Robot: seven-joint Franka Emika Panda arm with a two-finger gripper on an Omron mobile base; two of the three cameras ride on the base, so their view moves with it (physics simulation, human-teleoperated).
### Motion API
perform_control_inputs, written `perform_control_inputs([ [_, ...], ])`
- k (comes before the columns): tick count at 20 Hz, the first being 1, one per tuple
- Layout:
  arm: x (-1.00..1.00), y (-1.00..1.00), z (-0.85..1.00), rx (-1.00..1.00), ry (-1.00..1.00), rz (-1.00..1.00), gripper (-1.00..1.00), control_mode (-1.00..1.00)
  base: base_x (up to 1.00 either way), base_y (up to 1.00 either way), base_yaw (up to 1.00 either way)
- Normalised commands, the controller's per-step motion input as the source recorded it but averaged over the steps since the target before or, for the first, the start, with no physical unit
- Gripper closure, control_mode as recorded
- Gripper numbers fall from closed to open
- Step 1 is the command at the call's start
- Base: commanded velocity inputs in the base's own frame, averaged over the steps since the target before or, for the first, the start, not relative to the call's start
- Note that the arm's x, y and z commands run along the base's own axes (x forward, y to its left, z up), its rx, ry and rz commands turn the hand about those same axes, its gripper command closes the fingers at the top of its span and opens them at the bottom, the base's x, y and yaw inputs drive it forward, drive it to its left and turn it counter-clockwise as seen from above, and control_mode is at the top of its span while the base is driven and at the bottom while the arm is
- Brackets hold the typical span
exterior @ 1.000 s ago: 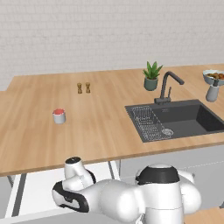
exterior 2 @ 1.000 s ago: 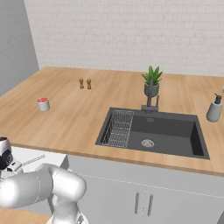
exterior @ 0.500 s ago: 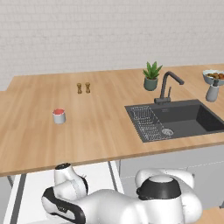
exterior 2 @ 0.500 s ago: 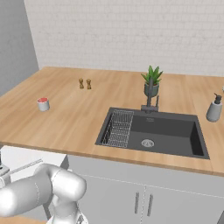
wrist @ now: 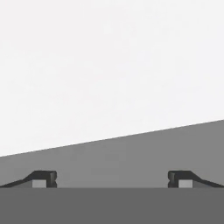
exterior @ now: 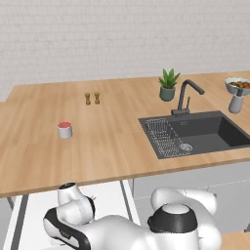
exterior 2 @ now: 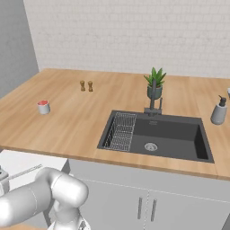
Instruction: Pick the tongs from the drawer and place it on the counter.
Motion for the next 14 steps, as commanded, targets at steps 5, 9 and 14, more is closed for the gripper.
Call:
perform_control_inputs([
  [5,-0.03,0.11,0.04,-0.09,-0.13,0.0,-1.0,-1.0,0.0,0.0,0.0],
  [9,0.28,0.0,0.51,-0.1,-0.22,-0.01,-1.0,-1.0,0.0,0.0,0.0],
  [14,0.55,0.0,0.37,-0.02,-0.13,-0.03,-1.0,-1.0,0.0,0.0,0.0],
])
